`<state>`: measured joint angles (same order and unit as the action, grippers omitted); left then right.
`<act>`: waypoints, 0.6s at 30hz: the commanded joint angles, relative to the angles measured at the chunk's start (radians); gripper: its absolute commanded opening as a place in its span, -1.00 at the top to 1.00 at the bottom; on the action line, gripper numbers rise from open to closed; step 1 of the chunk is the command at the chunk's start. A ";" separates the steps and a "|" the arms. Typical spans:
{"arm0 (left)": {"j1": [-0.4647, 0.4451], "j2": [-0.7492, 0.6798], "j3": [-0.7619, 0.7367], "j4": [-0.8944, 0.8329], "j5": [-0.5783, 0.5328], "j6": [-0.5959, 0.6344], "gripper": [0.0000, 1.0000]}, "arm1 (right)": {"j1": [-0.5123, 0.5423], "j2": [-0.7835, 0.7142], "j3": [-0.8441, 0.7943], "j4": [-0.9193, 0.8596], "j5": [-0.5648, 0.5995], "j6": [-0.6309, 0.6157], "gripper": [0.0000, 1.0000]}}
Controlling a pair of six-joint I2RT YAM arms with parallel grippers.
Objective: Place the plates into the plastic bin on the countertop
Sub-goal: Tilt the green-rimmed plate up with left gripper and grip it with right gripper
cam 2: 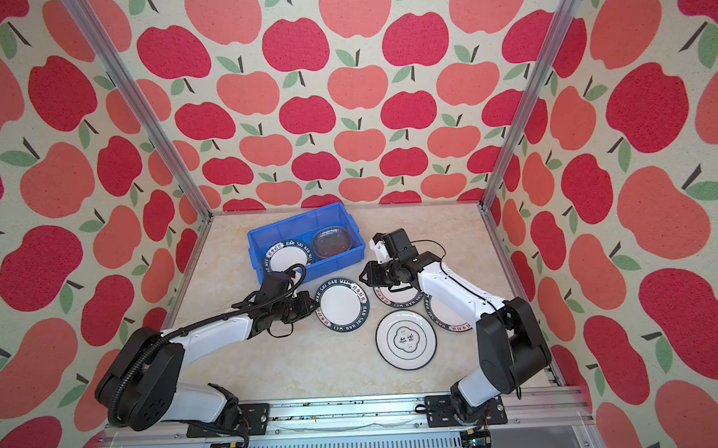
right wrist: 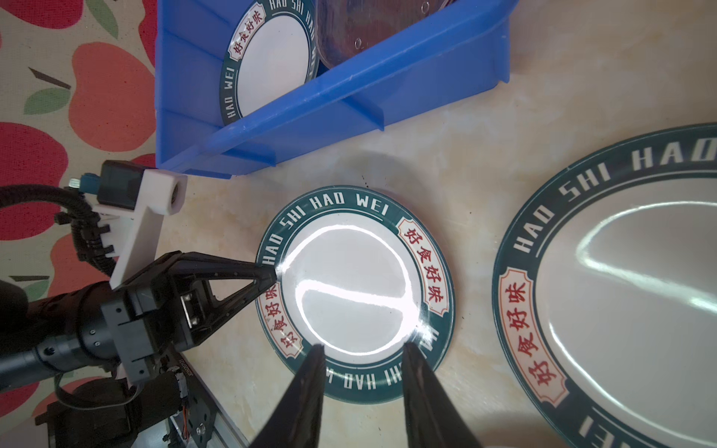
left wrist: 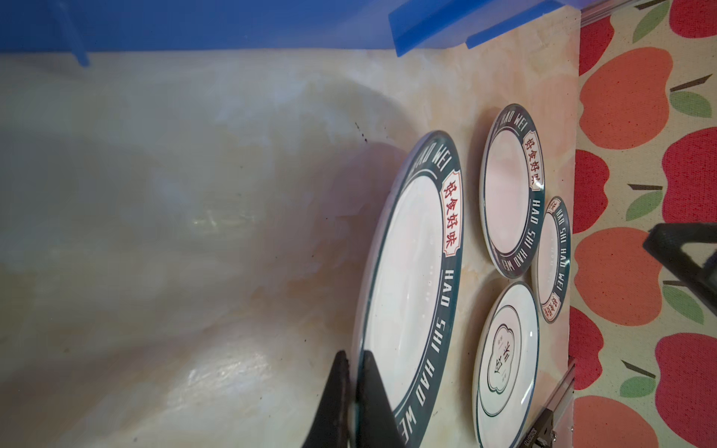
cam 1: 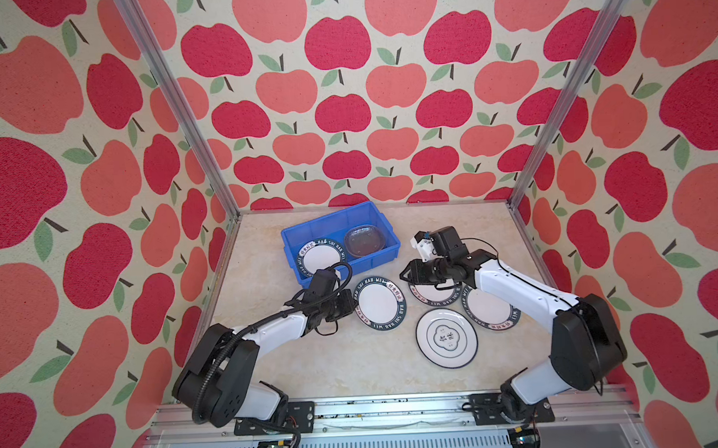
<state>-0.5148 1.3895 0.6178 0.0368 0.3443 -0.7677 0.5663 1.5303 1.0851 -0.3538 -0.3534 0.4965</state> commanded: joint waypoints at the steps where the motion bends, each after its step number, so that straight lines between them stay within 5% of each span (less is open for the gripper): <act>1: 0.024 -0.084 -0.021 -0.037 0.022 0.007 1.00 | -0.015 0.015 -0.039 0.065 -0.086 0.026 0.27; 11: 0.113 -0.279 -0.112 0.031 0.137 -0.079 1.00 | -0.026 -0.016 -0.116 0.155 -0.185 0.048 0.07; 18: 0.177 -0.381 -0.140 0.079 0.193 -0.150 1.00 | -0.024 0.013 -0.120 0.209 -0.242 0.073 0.17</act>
<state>-0.3511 1.0397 0.4782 0.0563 0.4877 -0.8772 0.5446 1.5303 0.9730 -0.1875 -0.5491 0.5499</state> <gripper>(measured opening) 0.073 0.418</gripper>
